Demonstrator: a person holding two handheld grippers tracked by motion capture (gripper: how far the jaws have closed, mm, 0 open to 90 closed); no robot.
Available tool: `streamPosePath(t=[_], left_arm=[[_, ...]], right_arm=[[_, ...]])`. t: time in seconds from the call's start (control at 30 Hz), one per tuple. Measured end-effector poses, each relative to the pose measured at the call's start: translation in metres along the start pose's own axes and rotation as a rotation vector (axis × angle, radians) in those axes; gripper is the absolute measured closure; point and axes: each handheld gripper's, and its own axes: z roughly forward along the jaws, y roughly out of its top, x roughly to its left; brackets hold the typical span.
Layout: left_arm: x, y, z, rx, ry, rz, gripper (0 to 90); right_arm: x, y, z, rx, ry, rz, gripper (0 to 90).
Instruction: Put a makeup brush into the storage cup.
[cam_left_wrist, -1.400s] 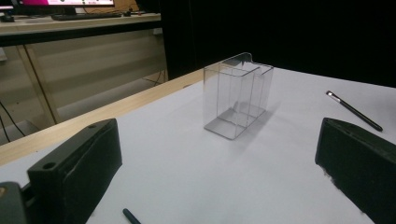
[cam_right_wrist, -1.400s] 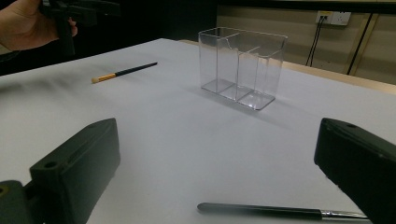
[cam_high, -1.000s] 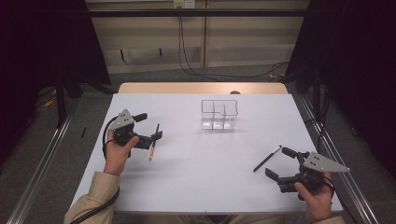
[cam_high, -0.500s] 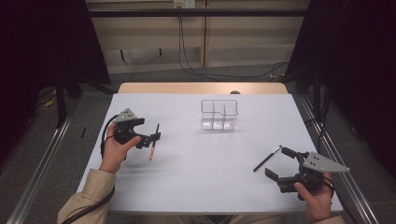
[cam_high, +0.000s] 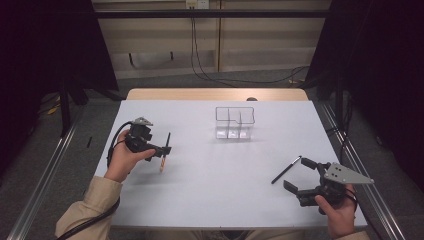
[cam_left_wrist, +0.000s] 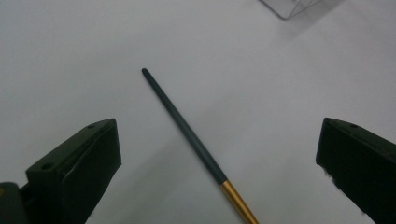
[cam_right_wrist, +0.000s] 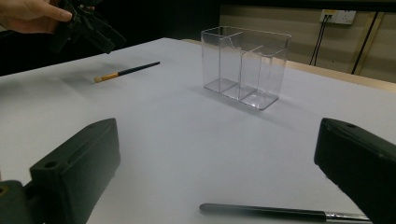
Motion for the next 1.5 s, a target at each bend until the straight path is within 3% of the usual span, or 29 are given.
streamPosePath(t=[0.23,0.4,0.7,0.9,0.97,1.0,1.2,1.23,1.5], left_arm=[[-0.001,0.003,0.003,0.147,0.030,-0.027,1.0],[-0.004,0.008,0.005,0.212,0.060,-0.027,5.1],[-0.008,0.012,0.013,0.320,0.064,-0.063,19.8],[-0.009,0.012,0.018,0.340,0.062,-0.067,30.7],[-0.009,0.012,0.019,0.335,0.060,-0.086,32.0],[-0.010,0.011,0.019,0.346,0.054,-0.092,37.9],[-0.009,0.012,0.021,0.366,0.068,-0.086,41.4],[-0.009,0.011,0.022,0.377,0.068,-0.097,45.1],[-0.005,0.010,0.023,0.397,0.071,-0.171,49.6]], right_arm=[[0.000,0.000,0.001,0.004,0.007,-0.001,0.0],[0.000,0.000,0.001,0.002,0.006,0.000,0.0],[0.000,0.000,0.001,0.002,0.008,0.000,0.0],[0.000,0.000,0.001,0.002,0.009,0.000,0.0],[0.000,0.000,0.001,0.002,0.009,0.000,0.0],[0.000,0.000,0.001,0.002,0.009,0.000,0.0],[0.000,0.000,0.001,0.002,0.011,0.000,0.0],[0.000,0.000,0.001,0.002,0.012,0.001,0.0],[0.000,0.000,0.001,0.004,0.011,0.002,0.0]])
